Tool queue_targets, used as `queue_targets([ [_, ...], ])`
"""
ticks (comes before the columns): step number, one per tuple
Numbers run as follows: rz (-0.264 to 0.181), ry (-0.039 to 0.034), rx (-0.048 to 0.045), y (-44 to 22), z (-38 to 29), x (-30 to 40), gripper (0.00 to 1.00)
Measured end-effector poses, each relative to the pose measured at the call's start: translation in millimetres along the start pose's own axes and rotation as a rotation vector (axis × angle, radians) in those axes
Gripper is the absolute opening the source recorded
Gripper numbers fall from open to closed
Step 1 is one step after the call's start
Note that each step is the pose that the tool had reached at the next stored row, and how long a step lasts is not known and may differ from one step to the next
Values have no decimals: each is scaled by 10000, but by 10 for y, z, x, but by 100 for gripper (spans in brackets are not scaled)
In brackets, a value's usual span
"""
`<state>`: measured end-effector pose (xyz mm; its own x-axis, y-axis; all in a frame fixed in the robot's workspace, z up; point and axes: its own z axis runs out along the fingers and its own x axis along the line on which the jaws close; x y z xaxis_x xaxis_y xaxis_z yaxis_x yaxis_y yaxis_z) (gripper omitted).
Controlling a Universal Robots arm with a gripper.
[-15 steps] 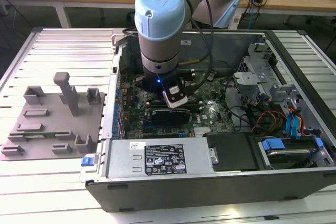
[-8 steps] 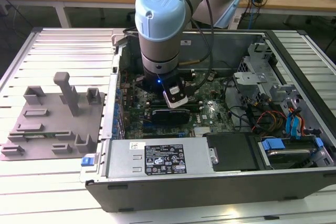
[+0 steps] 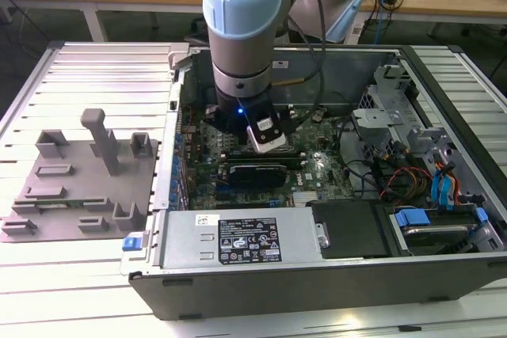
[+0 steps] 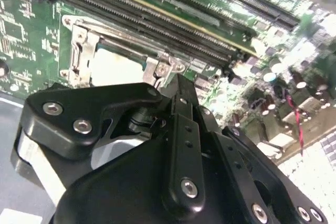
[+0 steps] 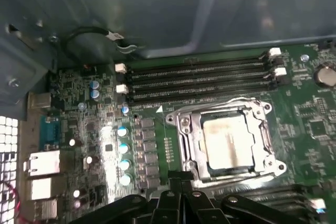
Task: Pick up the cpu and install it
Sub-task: 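Install the second cpu locking lever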
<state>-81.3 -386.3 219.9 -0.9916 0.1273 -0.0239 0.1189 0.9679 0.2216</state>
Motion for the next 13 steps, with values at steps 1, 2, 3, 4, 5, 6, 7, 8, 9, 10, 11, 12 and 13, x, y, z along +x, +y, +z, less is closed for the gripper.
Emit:
queue_targets([
  [1, 0, -21, 152, 3, -7, -1, 11],
  [2, 3, -65, 481, 15, -9, -3, 11],
  [3, 4, -72, 542, 24, -8, -14, 11],
  [4, 7, -77, 574, 33, -5, -33, 11],
  [5, 10, -82, 605, 47, -1, -78, 11],
  [6, 8, -86, 634, 66, 5, -147, 11],
  [7, 9, -88, 655, 82, 10, -182, 11],
  [8, 7, -92, 684, 108, 16, -214, 11],
  [9, 6, -93, 701, 126, 20, -224, 11],
  [10, 7, -97, 727, 160, 28, -230, 11],
  [11, 4, -100, 752, 192, 36, -233, 11],
  [12, 2, -104, 779, 228, 44, -235, 11],
  [13, 1, -106, 804, 259, 51, -237, 11],
])
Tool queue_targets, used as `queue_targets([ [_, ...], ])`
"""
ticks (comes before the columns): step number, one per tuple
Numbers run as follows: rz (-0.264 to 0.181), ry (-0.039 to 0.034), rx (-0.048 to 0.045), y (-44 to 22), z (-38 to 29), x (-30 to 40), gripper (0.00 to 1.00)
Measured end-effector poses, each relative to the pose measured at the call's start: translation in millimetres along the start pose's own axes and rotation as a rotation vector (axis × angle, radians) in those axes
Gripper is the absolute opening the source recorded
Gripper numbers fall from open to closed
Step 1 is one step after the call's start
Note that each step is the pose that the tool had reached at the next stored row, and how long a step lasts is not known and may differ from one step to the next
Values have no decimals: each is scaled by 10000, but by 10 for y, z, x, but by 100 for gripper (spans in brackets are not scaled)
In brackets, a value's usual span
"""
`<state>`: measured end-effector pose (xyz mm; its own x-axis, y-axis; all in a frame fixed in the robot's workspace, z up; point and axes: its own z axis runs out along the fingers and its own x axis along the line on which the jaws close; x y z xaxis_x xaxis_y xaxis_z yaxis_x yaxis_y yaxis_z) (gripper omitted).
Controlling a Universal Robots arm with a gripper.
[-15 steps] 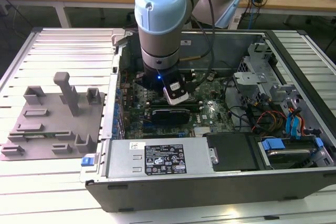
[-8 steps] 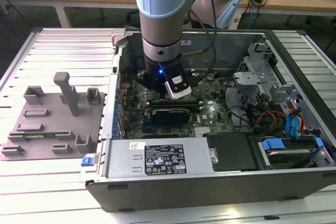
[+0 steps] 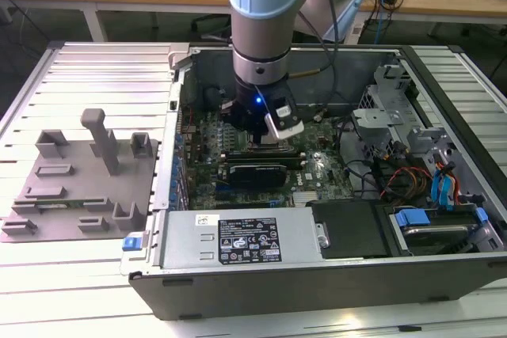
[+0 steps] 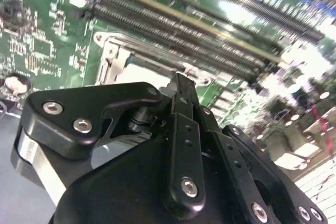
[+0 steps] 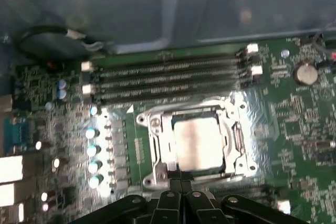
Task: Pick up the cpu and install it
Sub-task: 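Install the second cpu locking lever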
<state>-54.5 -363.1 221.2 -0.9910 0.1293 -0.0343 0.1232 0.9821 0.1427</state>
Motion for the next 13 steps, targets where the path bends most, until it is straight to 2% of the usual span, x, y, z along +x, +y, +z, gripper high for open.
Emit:
queue_targets([
  [2, -5, -6, 44, 63, 11, -36, 11],
  [3, -4, -9, 81, 104, 18, -91, 11],
  [6, -6, -2, 127, 143, 26, -163, 11],
  [13, -5, 10, 168, 173, -86, -175, 11],
])
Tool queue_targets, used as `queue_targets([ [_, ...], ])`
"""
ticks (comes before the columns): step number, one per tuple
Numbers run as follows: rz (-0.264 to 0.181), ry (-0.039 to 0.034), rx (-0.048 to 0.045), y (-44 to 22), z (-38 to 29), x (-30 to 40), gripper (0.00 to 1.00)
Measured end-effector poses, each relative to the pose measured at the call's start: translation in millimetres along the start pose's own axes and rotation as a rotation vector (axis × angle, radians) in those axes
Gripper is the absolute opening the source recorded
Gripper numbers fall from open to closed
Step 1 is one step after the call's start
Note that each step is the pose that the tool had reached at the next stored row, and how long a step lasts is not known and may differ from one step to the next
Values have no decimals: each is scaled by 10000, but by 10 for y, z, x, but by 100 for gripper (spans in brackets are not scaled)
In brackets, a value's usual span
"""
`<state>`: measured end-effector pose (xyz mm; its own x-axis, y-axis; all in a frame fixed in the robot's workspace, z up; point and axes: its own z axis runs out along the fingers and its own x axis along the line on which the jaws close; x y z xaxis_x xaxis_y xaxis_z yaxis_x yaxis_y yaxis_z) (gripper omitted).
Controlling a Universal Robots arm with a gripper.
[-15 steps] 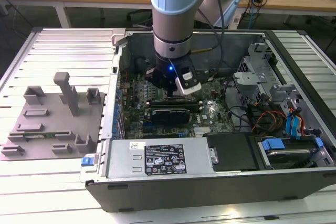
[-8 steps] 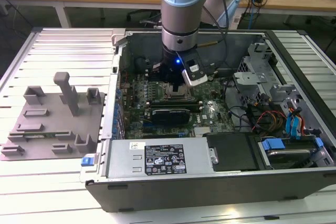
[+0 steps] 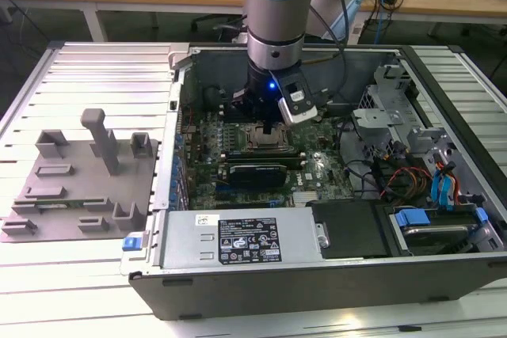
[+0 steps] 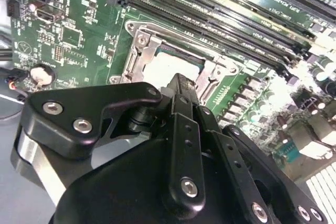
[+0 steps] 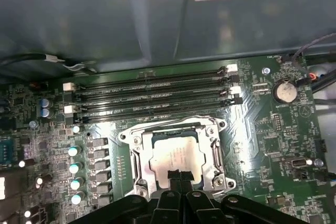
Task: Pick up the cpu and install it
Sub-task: 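Install the second cpu locking lever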
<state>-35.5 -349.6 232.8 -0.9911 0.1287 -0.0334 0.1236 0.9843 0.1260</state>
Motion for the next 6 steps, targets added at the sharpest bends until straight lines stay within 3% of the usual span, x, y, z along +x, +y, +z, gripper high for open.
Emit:
queue_targets([
  [6, -12, 2, 1, 0, 0, -2, 11],
])
